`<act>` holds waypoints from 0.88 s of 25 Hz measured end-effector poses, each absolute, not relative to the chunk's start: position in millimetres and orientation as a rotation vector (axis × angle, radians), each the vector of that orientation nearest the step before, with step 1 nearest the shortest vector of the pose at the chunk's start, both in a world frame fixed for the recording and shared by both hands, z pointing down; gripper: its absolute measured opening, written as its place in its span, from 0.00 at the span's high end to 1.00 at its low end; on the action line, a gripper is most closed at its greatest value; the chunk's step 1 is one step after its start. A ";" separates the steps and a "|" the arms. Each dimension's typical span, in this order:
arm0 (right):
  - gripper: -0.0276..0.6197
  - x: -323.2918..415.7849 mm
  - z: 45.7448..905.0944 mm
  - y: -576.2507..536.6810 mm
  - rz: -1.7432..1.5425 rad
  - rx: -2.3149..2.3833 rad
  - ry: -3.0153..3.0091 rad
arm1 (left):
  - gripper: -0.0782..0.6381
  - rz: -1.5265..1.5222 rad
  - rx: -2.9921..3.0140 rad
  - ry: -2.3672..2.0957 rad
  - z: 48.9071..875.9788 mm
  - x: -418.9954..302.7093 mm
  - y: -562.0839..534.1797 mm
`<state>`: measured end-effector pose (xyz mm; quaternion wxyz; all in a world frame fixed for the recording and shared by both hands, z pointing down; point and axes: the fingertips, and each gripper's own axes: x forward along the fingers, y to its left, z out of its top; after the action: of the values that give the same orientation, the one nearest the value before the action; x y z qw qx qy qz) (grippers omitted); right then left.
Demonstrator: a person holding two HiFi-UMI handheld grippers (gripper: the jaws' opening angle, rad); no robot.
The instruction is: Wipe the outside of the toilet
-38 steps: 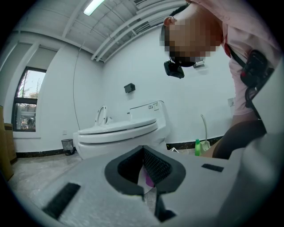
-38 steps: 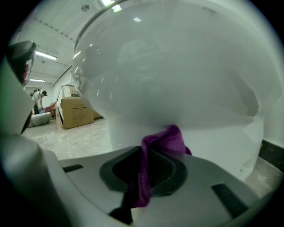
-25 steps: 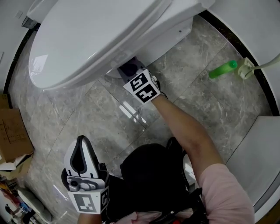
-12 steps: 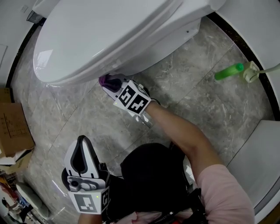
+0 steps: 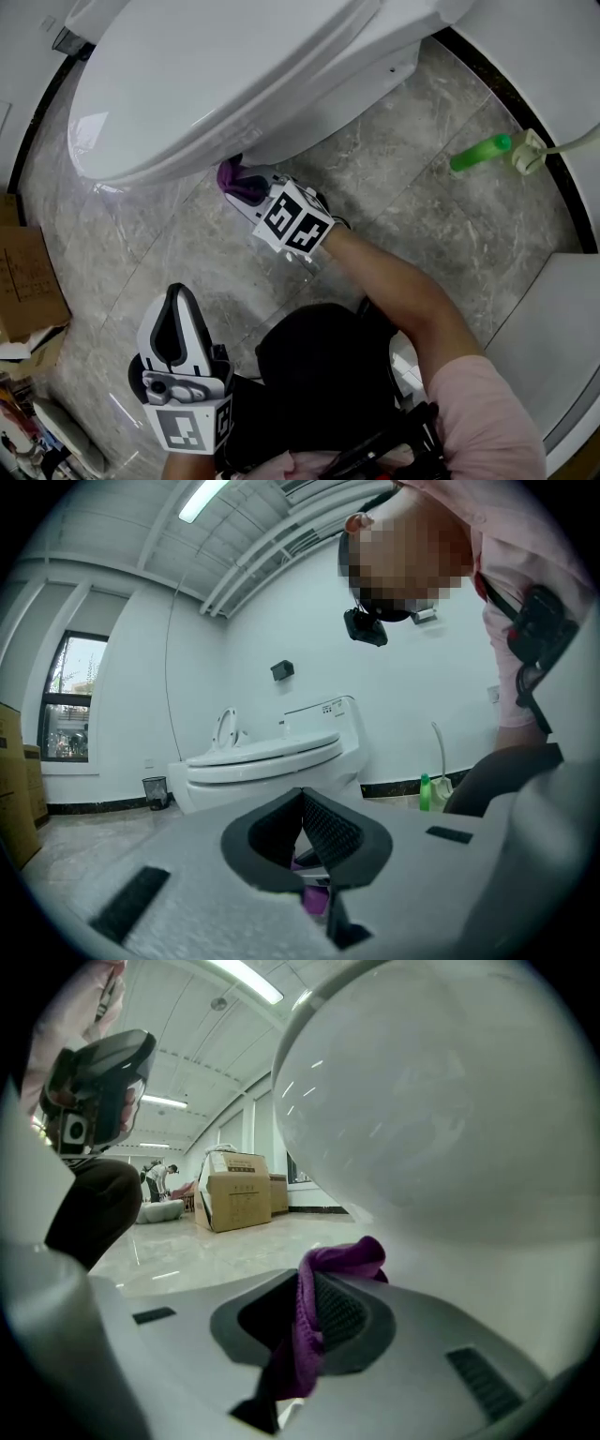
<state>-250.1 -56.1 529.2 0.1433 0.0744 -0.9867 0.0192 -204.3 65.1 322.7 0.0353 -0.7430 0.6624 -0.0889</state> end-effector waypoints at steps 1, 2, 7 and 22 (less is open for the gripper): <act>0.87 -244.7 531.3 -57.3 0.057 0.224 -2.837 | 0.88 -0.274 -2.290 2.027 322.8 -202.6 63.8; 0.87 -238.9 533.4 -58.7 0.058 0.235 -2.828 | 0.88 -0.280 -2.297 2.019 323.4 -201.1 62.8; 0.87 -203.7 541.9 -77.0 0.067 0.329 -2.788 | 0.88 -0.270 -2.338 1.981 325.0 -189.6 53.0; 0.87 -54.3 572.5 -176.7 0.110 0.749 -2.641 | 0.88 -0.257 -2.468 1.857 330.6 -136.2 8.4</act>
<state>-54.3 -176.7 572.5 0.1958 0.2672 -0.9427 0.0393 -136.2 8.4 330.6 0.0211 -0.7962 0.5989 -0.0830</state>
